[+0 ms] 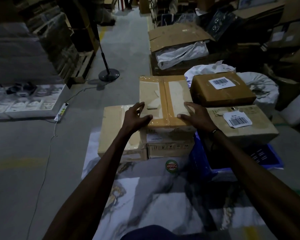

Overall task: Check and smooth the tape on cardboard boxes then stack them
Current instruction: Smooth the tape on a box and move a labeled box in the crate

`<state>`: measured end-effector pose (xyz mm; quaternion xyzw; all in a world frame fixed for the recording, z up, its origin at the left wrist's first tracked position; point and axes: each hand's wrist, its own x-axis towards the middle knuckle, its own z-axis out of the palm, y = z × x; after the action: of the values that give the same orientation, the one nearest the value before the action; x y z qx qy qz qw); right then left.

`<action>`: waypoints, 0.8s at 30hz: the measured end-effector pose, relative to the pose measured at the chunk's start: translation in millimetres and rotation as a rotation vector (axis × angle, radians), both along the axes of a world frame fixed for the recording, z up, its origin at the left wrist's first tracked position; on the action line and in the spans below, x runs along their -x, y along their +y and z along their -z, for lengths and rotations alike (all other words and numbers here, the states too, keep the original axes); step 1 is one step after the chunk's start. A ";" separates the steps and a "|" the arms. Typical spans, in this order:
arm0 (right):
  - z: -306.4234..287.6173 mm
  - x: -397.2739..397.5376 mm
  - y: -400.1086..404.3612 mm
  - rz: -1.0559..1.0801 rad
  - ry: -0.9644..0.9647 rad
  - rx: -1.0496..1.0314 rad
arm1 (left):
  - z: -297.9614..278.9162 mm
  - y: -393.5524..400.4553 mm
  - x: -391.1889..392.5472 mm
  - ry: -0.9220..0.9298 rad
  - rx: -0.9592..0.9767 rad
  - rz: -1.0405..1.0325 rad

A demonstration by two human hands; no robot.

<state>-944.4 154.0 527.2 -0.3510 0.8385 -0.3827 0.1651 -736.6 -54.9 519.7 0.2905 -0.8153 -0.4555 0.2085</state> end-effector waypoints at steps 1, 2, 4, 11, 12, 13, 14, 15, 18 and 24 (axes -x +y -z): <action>0.5 1.8 0.8 0.003 -0.005 -0.002 | 1.7 0.1 2.0 -0.004 0.000 0.004; 0.2 4.2 1.6 0.004 -0.005 -0.006 | 3.2 0.3 4.3 -0.005 -0.003 0.009; -1.6 9.2 4.8 0.010 -0.001 -0.016 | 5.6 1.6 9.0 0.001 -0.016 0.019; 0.9 11.4 12.9 0.014 -0.001 -0.038 | 15.1 6.0 16.6 0.020 -0.016 0.026; 0.4 9.7 12.7 0.012 -0.004 -0.040 | 16.7 5.5 15.8 0.020 -0.017 0.029; 0.3 8.9 12.1 0.012 -0.005 -0.040 | 17.6 5.2 14.9 0.021 -0.022 0.033; 0.7 8.5 11.4 0.013 0.001 -0.045 | 18.5 5.2 14.0 0.025 -0.032 0.037; 1.4 8.6 11.1 0.008 0.008 -0.051 | 19.4 5.2 13.5 0.028 -0.038 0.040; -0.4 7.3 10.2 -0.005 0.027 -0.070 | 19.2 6.7 11.8 0.030 -0.037 0.051; -1.9 -10.0 8.4 0.007 0.261 0.024 | 14.3 18.0 1.3 0.114 0.011 -0.051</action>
<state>-934.5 162.4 529.2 -0.3970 0.8493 -0.3446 0.0493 -738.0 -37.0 505.4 0.2836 -0.7968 -0.4616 0.2677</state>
